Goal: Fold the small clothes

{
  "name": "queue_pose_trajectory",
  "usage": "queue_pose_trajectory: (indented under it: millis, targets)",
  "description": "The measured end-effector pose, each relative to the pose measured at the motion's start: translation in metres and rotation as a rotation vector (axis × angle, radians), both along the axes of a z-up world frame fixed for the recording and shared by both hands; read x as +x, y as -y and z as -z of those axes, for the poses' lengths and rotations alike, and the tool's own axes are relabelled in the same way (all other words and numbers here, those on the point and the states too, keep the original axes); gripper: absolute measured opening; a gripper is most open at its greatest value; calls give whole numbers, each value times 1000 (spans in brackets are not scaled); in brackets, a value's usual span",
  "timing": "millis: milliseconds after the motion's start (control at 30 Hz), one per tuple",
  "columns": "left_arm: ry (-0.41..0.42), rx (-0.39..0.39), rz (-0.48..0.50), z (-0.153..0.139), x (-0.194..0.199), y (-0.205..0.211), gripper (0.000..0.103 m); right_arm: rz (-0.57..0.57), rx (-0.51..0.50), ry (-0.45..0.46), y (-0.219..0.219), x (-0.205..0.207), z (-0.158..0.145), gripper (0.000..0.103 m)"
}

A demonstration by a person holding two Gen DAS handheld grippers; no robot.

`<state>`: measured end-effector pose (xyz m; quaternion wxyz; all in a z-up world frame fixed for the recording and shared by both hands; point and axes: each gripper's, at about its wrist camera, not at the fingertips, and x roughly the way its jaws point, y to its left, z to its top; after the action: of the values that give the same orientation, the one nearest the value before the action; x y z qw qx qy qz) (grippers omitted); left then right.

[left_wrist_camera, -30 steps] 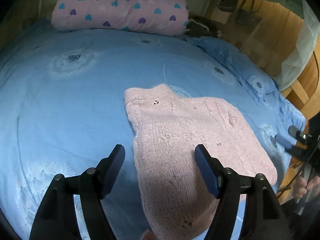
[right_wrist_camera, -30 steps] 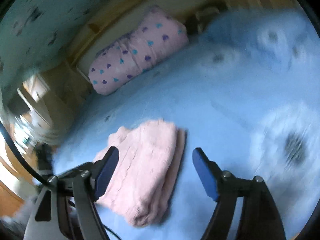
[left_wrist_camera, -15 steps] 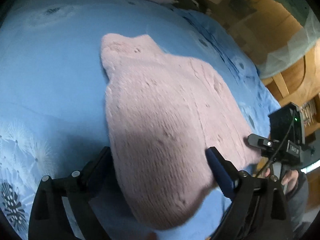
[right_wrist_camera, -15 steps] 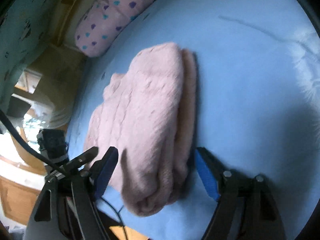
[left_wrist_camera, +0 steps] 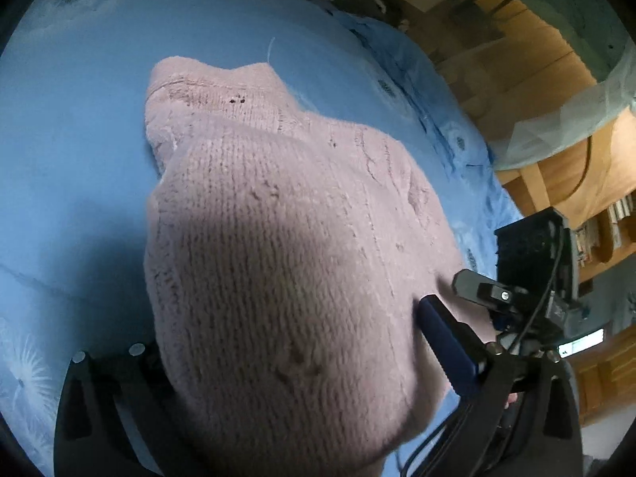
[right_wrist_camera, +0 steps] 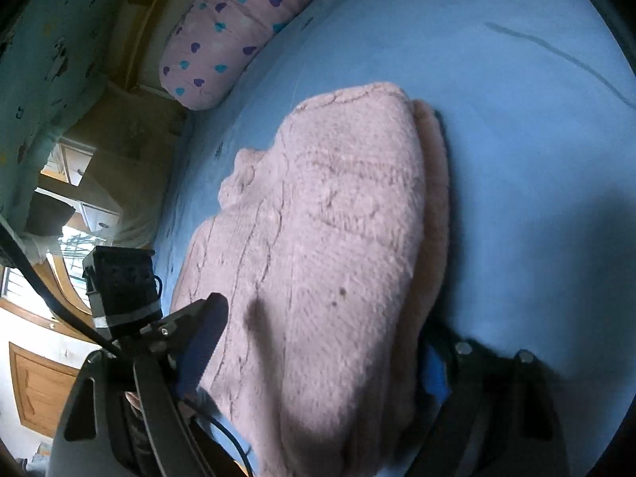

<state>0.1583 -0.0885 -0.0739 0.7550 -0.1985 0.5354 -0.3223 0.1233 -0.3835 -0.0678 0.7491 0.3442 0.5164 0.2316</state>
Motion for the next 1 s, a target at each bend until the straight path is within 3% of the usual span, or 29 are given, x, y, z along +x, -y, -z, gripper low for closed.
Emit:
queue_pose_trajectory:
  millis: [133, 200, 433, 500, 600, 833, 1000]
  targets:
    - [9, -5, 4, -2, -19, -13, 90, -3, -17, 1, 2, -12, 0, 72]
    - [-1, -28, -3, -3, -25, -22, 83, 14, 13, -11, 8, -20, 2, 65]
    - [-65, -117, -51, 5, -3, -29, 73, 36, 52, -10, 5, -13, 10, 62]
    - [-66, -101, -66, 9, 5, -26, 61, 38, 19, 17, 3, -10, 11, 48]
    - [-89, -105, -67, 9, 6, -27, 54, 47, 13, 25, 5, -8, 14, 41]
    - [-107, -108, -71, 10, 4, -28, 57, 58, 17, 16, 8, -11, 14, 42]
    - [-59, -106, -79, 11, -1, -28, 55, 54, 2, 32, 9, -14, 14, 43]
